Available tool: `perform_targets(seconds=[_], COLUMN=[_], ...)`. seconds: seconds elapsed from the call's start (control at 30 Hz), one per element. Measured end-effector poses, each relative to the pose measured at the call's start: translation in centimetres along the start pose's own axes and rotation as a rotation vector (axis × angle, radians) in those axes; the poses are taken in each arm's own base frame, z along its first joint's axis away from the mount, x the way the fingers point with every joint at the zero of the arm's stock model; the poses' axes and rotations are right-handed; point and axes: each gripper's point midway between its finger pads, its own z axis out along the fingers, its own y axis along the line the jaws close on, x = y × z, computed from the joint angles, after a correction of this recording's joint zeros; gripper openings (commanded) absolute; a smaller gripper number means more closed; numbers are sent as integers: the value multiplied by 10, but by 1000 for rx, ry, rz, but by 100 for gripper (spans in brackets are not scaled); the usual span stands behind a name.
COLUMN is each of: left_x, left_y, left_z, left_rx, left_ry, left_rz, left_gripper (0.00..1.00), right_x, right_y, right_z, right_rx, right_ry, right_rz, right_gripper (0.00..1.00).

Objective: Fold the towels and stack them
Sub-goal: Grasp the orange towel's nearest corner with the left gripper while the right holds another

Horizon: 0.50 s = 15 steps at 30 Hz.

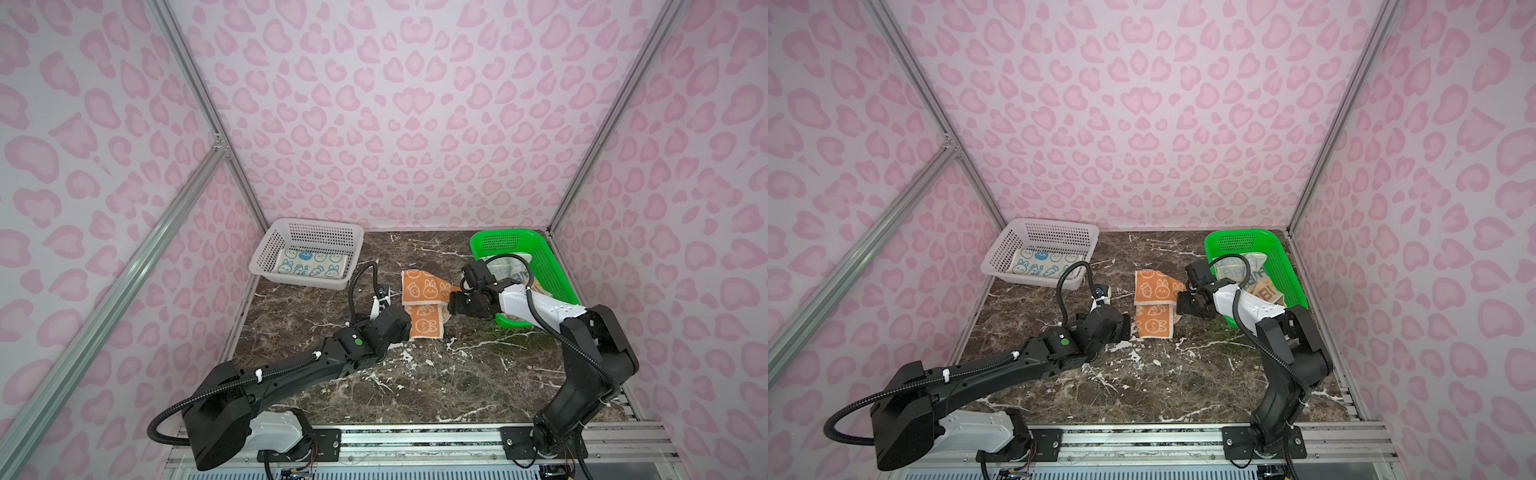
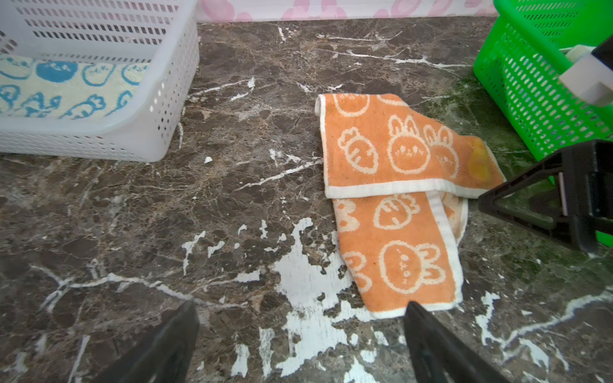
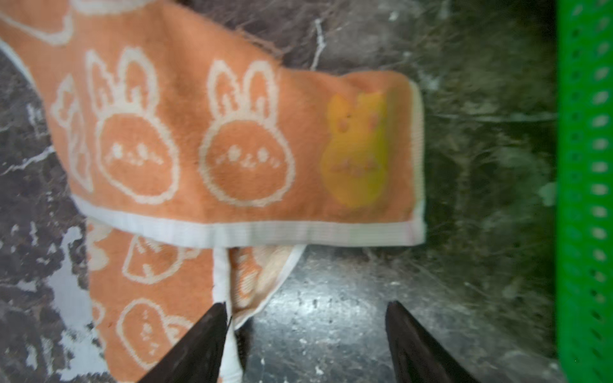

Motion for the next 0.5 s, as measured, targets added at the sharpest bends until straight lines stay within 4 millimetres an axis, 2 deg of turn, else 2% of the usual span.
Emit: perform_targets(seconds=[0.3, 0.5], left_x=[20, 24], left_y=[-18, -20], left_z=[13, 14], left_rx=[74, 85], left_ry=[93, 108], left_rz=[-2, 0], left_gripper=[98, 98], right_x=[-6, -16], right_y=[-23, -26], right_z=[11, 18], right_rx=[109, 150], right_ry=[-14, -24], right_rz=[9, 2], right_gripper=[76, 73])
